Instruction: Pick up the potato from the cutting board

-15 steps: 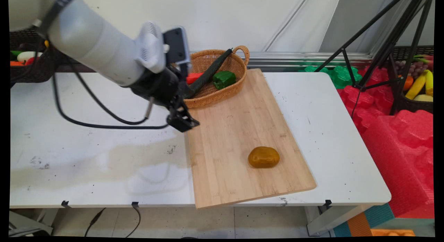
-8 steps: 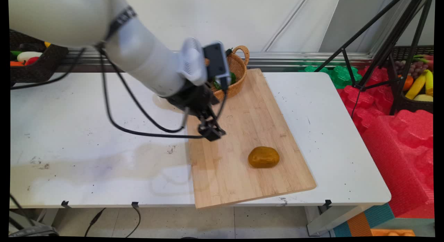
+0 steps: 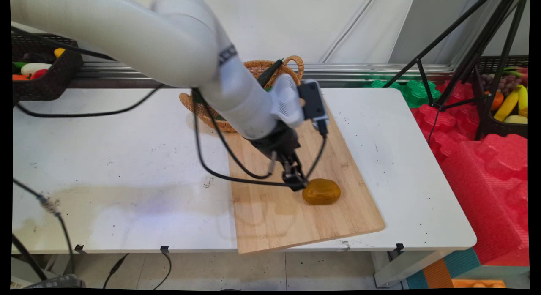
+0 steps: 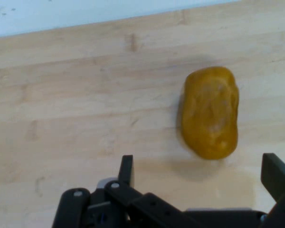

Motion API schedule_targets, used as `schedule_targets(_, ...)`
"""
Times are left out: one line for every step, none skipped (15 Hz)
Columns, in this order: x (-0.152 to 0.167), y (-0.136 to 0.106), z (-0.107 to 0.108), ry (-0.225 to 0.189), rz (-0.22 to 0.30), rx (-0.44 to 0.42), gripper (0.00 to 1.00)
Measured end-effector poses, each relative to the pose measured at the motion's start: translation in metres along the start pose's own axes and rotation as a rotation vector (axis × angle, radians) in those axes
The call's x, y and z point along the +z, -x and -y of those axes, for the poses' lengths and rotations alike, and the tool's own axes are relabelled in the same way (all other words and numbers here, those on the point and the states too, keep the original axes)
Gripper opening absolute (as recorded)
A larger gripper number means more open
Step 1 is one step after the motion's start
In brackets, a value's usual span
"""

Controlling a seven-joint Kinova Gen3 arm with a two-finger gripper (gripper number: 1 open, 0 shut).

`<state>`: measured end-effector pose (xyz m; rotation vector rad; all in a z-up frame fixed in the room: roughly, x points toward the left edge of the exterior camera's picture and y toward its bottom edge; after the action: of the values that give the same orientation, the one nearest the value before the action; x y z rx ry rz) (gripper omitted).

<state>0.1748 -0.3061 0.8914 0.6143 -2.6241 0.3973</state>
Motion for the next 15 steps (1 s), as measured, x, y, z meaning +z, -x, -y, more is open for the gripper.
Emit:
schedule_targets(0.012, -0.005, -0.002, 0.009, 0.003, -0.006, 1.00)
schedule_targets(0.022, -0.009, -0.003, 0.016, 0.007, -0.011, 1.00)
schedule_targets(0.034, -0.014, -0.005, 0.025, 0.011, -0.016, 1.00)
schedule_targets(0.048, -0.018, -0.007, 0.036, 0.016, -0.021, 1.00)
schedule_targets(0.057, -0.021, -0.008, 0.043, 0.020, -0.025, 1.00)
schedule_targets(0.070, -0.025, -0.010, 0.051, 0.025, -0.031, 1.00)
schedule_targets(0.080, -0.027, -0.011, 0.056, 0.028, -0.035, 1.00)
schedule_targets(0.085, -0.028, -0.012, 0.058, 0.030, -0.038, 1.00)
schedule_targets(0.092, -0.030, -0.013, 0.061, 0.034, -0.042, 1.00)
schedule_targets(0.099, -0.030, -0.014, 0.064, 0.039, -0.047, 1.00)
schedule_targets(0.105, -0.031, -0.015, 0.066, 0.043, -0.051, 1.00)
schedule_targets(0.110, -0.032, -0.016, 0.069, 0.046, -0.054, 1.00)
schedule_targets(0.112, -0.032, -0.016, 0.070, 0.048, -0.055, 1.00)
schedule_targets(0.116, -0.032, -0.017, 0.071, 0.051, -0.057, 1.00)
schedule_targets(0.119, -0.032, -0.018, 0.073, 0.054, -0.059, 0.00)
